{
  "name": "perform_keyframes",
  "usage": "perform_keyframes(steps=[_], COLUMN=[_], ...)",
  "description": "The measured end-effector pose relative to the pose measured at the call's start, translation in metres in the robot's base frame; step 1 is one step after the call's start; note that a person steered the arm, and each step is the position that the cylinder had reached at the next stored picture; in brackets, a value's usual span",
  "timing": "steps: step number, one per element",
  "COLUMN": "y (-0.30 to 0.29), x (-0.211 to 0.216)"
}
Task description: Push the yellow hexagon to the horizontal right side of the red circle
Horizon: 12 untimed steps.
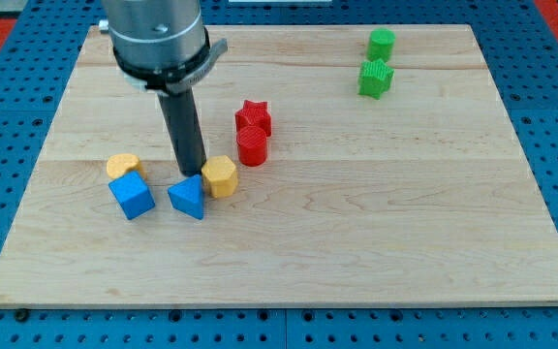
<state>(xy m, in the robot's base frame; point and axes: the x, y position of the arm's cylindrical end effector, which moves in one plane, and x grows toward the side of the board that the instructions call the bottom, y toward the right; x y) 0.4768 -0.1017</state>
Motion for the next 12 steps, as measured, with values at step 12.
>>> perform_keyframes(steps=[12], y=[0.130], x=[-0.028])
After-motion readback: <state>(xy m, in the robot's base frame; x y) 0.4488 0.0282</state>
